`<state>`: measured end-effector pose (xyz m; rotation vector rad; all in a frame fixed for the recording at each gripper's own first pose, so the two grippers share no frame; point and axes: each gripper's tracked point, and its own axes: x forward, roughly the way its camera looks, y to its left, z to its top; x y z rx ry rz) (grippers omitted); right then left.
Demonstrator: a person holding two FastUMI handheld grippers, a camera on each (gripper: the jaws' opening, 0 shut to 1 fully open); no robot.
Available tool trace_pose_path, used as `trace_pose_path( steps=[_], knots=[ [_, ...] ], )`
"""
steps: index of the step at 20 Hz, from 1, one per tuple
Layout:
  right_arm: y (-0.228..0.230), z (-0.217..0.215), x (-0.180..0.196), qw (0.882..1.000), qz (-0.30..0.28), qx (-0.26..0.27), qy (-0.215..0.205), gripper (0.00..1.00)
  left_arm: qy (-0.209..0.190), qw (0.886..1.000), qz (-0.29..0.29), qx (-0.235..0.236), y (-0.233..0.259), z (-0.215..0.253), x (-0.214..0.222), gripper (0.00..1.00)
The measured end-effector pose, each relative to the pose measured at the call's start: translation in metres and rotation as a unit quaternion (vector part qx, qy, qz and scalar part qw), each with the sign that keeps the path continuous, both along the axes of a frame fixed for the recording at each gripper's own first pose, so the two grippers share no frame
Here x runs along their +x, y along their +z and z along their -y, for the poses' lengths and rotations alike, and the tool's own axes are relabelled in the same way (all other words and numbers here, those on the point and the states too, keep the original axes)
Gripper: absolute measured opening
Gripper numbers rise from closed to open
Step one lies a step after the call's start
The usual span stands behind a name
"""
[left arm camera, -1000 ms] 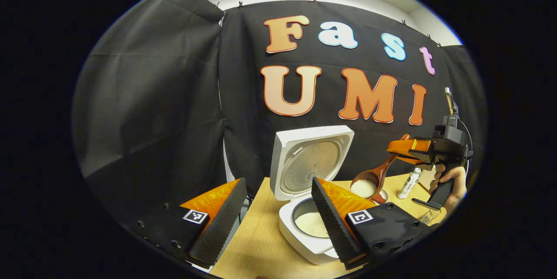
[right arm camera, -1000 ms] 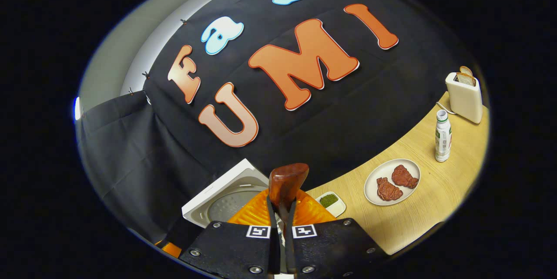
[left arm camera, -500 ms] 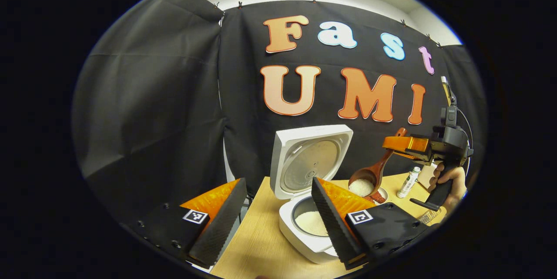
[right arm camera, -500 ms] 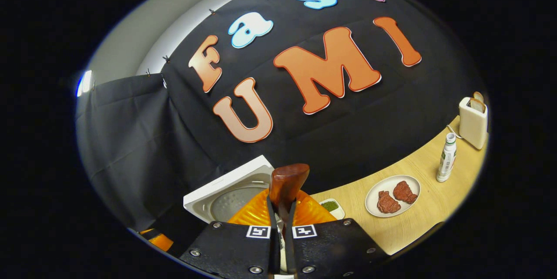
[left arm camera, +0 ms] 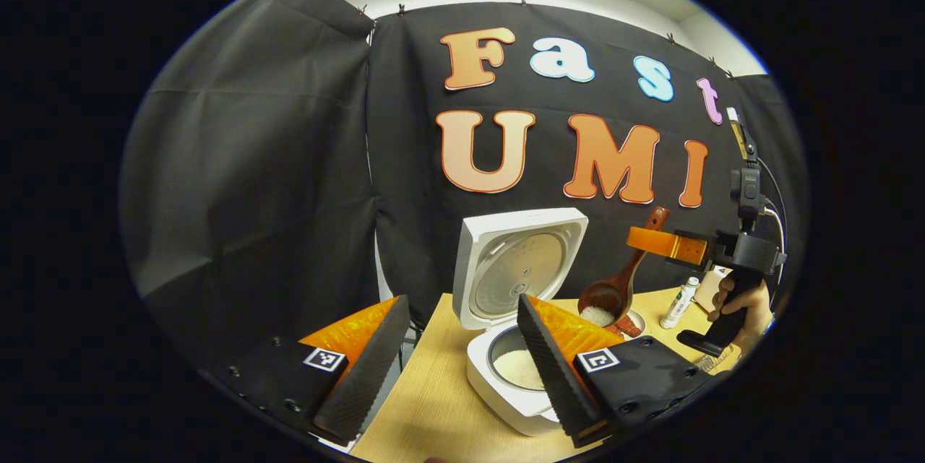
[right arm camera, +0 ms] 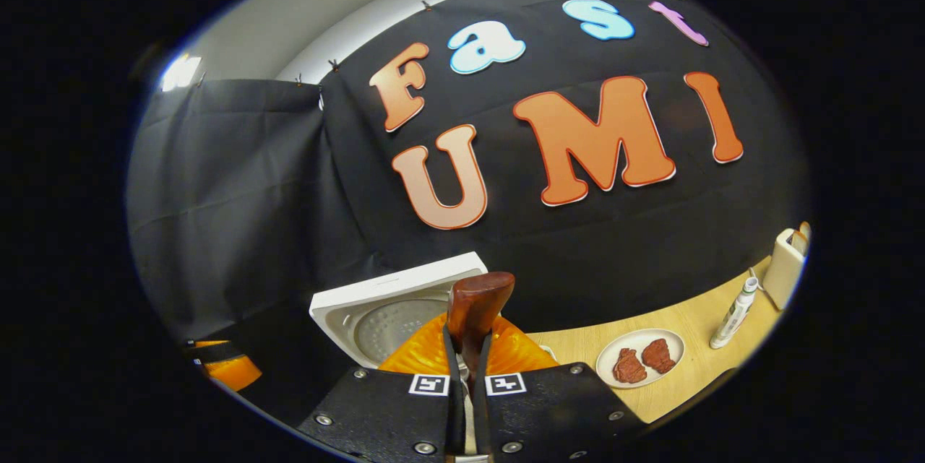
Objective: Close the left gripper, press the button to open the rice cooker; take a wooden spoon from the chopstick holder with the right hand, scoop a spoonful of rice and pour it into the rice cooker, then put the wooden spoon back into the chopstick holder.
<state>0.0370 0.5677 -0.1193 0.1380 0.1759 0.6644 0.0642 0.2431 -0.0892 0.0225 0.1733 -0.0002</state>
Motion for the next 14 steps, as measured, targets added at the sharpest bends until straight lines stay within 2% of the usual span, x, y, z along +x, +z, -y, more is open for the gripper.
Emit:
trace_pose_path(
  steps=[6,14],
  knots=[
    [0.0,-0.014,-0.019,0.996,0.054,-0.055,0.04,0.04,0.007,1.0,0.004,-0.003,0.001,-0.006,-0.006,1.0],
    [0.0,-0.024,-0.039,0.982,0.123,-0.118,0.077,0.04,0.022,1.0,0.007,-0.006,0.002,-0.011,-0.018,1.0]
  ],
)
